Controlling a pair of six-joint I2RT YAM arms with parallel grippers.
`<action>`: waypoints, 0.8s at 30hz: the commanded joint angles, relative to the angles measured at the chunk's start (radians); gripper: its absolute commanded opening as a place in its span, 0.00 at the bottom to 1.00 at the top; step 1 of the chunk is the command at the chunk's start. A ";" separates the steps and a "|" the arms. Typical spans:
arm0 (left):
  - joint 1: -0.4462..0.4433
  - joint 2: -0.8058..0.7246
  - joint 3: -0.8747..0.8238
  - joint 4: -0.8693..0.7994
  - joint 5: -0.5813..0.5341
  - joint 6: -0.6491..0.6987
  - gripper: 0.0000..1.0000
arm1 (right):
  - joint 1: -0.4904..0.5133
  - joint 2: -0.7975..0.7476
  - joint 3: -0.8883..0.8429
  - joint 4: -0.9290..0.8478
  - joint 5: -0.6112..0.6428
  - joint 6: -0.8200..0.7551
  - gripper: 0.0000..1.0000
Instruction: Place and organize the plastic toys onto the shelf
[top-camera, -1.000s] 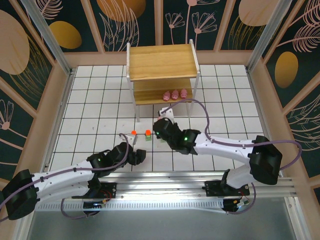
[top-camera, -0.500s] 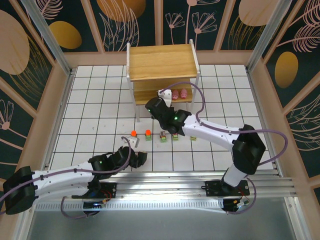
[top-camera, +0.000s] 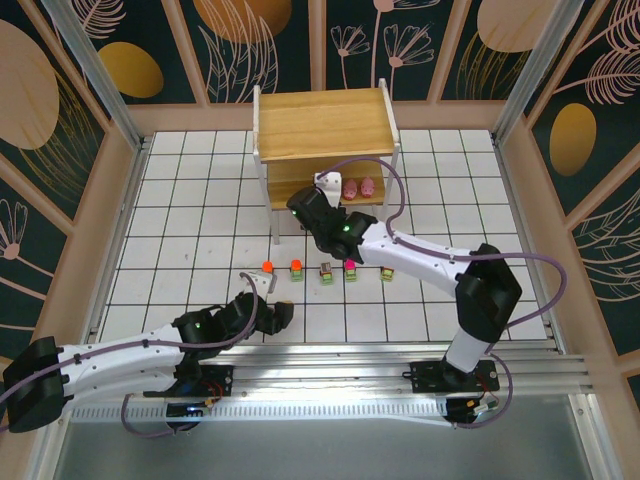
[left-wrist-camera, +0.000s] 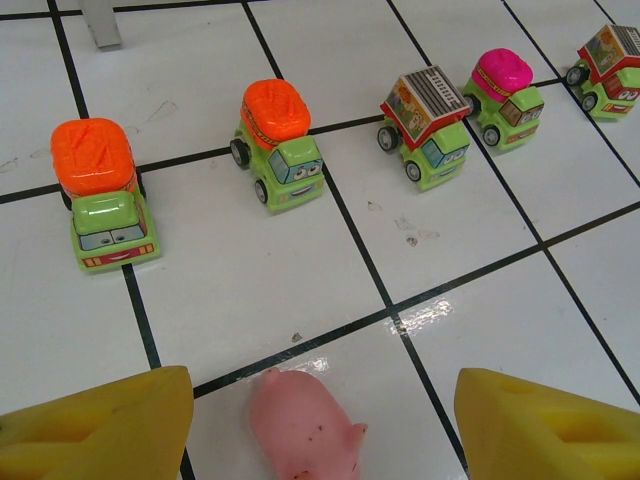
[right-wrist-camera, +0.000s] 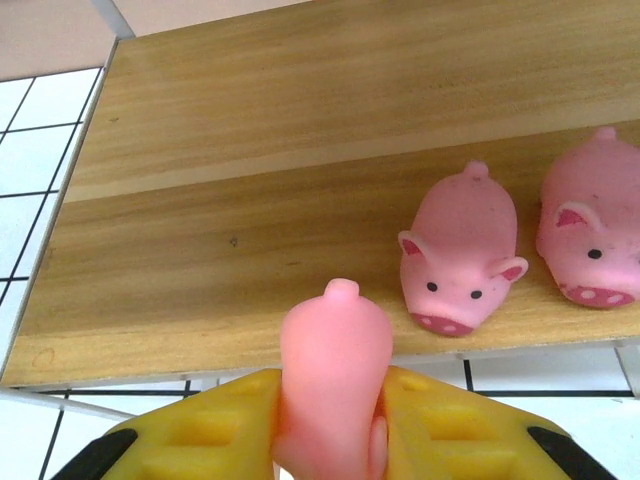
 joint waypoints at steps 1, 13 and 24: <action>-0.005 -0.009 -0.005 -0.002 -0.024 -0.006 0.70 | -0.013 0.029 0.040 0.006 0.054 -0.005 0.29; -0.005 -0.029 -0.011 -0.008 -0.032 -0.013 0.69 | -0.022 0.072 0.079 0.040 0.073 -0.028 0.29; -0.005 -0.037 -0.013 -0.010 -0.037 -0.014 0.70 | -0.037 0.097 0.092 0.056 0.094 -0.023 0.30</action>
